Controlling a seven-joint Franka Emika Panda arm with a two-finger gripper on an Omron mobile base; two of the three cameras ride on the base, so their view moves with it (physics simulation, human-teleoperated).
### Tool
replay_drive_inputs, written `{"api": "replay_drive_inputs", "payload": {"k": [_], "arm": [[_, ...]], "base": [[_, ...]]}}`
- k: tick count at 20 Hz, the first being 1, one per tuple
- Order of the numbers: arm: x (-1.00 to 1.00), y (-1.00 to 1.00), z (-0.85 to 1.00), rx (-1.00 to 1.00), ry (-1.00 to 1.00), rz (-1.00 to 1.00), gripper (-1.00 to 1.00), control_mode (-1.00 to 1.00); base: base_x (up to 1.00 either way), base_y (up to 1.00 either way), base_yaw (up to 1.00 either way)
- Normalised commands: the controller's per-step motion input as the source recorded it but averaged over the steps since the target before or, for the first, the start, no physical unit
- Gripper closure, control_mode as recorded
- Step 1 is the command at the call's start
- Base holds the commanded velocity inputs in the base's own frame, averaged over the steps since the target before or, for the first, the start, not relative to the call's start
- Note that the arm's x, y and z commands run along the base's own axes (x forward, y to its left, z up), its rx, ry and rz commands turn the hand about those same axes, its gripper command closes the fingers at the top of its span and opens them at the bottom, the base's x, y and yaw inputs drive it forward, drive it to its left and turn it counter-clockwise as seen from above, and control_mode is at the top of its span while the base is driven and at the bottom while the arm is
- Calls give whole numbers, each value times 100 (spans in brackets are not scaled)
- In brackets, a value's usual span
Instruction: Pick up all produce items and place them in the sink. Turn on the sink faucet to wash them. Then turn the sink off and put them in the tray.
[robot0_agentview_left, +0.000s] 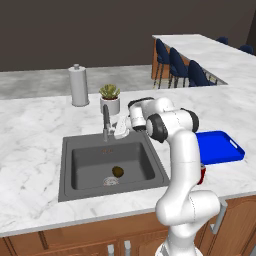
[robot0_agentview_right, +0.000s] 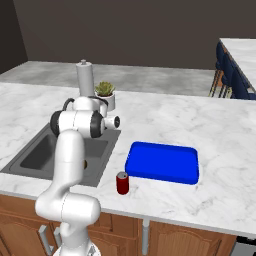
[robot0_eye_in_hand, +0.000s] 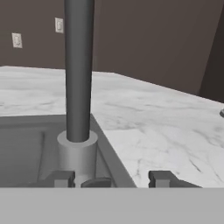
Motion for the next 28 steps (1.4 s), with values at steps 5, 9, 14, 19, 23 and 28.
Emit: {"api": "replay_drive_inputs", "payload": {"k": [5,9,14,19,23,28], "arm": [[0,8,0,0,0,0,100,-100],[0,0,0,0,0,0,100,-100],[0,-5,0,1,0,-8,100,-100],[0,-21,0,2,0,-21,100,-100],[0,-20,0,1,3,-23,100,-100],[2,-4,0,0,2,-3,100,-100]], "base": [[0,0,0],[0,0,0],[0,0,0],[0,0,0],[0,0,0],[0,0,0]]}}
